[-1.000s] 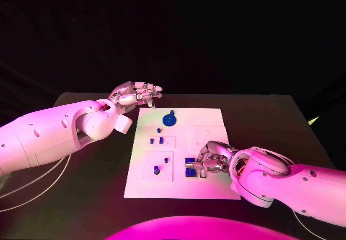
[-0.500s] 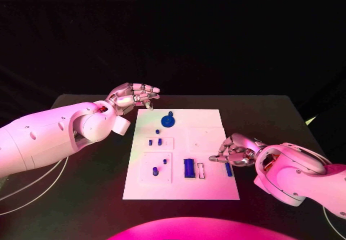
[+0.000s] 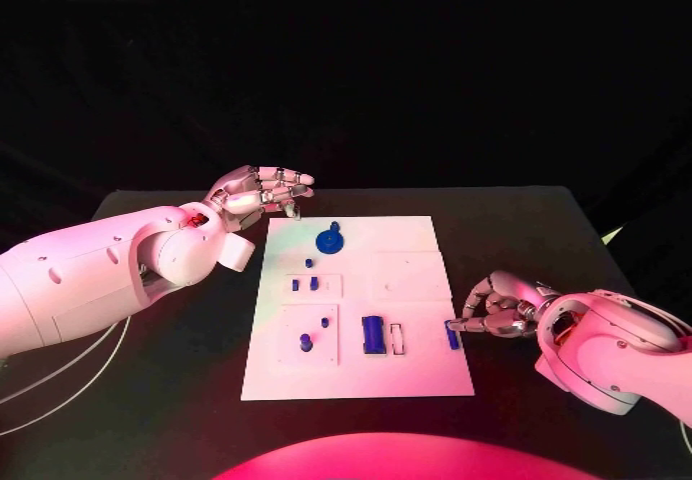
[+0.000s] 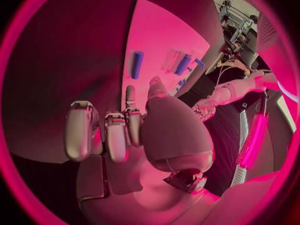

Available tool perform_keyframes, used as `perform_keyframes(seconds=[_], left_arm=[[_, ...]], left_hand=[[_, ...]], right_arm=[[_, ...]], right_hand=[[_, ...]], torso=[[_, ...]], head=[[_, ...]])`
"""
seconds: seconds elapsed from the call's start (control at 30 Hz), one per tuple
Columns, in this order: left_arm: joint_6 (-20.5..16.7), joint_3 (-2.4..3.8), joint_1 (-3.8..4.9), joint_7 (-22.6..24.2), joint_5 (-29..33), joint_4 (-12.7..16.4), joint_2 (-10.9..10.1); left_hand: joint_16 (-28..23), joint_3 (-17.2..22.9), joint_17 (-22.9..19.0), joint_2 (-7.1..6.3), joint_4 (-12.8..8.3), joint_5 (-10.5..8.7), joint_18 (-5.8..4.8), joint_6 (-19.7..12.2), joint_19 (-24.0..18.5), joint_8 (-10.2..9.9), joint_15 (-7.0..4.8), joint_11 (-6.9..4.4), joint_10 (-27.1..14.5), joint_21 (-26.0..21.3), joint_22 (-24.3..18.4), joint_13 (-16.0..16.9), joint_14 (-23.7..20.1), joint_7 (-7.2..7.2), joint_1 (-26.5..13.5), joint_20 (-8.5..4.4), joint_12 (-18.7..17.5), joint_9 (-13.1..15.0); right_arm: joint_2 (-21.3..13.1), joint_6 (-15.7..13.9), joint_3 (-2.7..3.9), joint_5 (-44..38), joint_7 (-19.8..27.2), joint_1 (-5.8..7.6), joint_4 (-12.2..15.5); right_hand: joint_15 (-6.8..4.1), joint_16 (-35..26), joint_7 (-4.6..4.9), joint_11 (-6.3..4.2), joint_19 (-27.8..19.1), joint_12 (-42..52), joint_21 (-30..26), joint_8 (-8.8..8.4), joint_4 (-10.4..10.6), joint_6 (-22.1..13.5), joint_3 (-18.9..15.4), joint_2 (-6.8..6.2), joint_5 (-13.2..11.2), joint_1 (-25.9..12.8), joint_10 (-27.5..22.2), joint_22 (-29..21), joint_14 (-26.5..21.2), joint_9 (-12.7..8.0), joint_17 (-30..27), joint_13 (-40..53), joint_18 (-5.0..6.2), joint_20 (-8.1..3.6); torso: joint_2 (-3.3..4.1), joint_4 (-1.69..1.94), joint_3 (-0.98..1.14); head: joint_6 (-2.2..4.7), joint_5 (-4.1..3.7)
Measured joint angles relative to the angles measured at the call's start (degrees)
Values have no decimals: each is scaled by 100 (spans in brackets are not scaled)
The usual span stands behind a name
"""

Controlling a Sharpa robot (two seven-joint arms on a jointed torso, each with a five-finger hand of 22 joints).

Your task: Assemble the parts on the task board

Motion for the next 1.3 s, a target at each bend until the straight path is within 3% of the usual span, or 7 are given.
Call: perform_keyframes(seconds=[0.2,0.8,0.9,0.93,0.97,1.17,1.3], left_arm=[[2,0,-1,3,5,1,2],[33,0,-3,-1,17,-3,-5],[36,0,-3,-1,18,-3,-7],[38,0,-3,-1,18,-3,-8],[39,0,-3,-2,18,-3,-8],[42,0,-3,-3,20,0,-14],[43,-1,-3,-4,21,0,-19]], left_hand=[[0,-24,0,0,24,0,0,0,0,0,0,0,0,-26,-9,0,0,0,0,0,0,-5],[0,-24,0,0,24,0,0,0,0,0,0,0,0,-26,-8,0,0,0,0,0,0,-4],[0,-24,0,0,24,0,0,0,0,0,0,0,0,-26,-8,0,0,0,0,0,0,-4],[0,-24,0,0,24,0,0,0,0,0,0,0,0,-26,-8,0,0,0,0,0,0,-4],[0,-24,0,0,24,0,0,0,0,0,0,0,0,-26,-8,0,0,0,0,0,0,-4],[0,-23,0,0,24,0,0,0,0,0,0,0,0,-26,-8,0,0,0,0,0,0,-4],[0,-23,0,0,23,0,0,0,0,0,0,0,0,-26,-16,0,0,0,0,0,0,-4]], right_arm=[[112,37,-7,-57,-24,-147,-74],[379,102,5,-154,-53,-233,-311],[429,111,13,-197,-53,-237,-361],[454,116,17,-224,-53,-239,-384],[470,121,18,-246,-53,-240,-400],[566,150,20,-416,-56,-269,-508],[603,164,22,-510,-69,-279,-528]], right_hand=[[0,0,0,10,0,5,0,0,0,0,0,29,-22,29,-10,0,0,0,0,0,0,0],[6,0,-40,17,0,2,-1,17,-1,64,1,48,-47,280,-17,-2,2,36,-1,16,0,0],[23,0,-51,8,0,8,-1,17,-43,98,43,-10,-96,463,-7,-2,1,40,-1,150,0,0],[23,0,-49,7,0,5,-1,17,-46,114,104,-62,-351,530,-7,-2,1,42,-1,150,0,0],[23,0,-47,7,0,-1,-1,17,-39,128,157,-101,-519,569,-7,-2,1,85,-1,150,0,0],[24,0,-51,7,0,-21,-1,6,-47,138,224,-143,-665,657,-6,-2,1,1378,1,152,0,0],[25,0,-52,7,0,-22,-1,6,-46,140,369,-226,-536,752,-6,-3,1,1626,4,153,0,0]], torso=[[4,14,1],[4,18,-7],[4,18,-8],[4,18,-8],[4,18,-7],[4,19,-6],[4,19,-7]], head=[[-15,-26],[-43,-51],[-48,-45],[-49,-44],[-51,-44],[-57,-38],[-53,-33]])
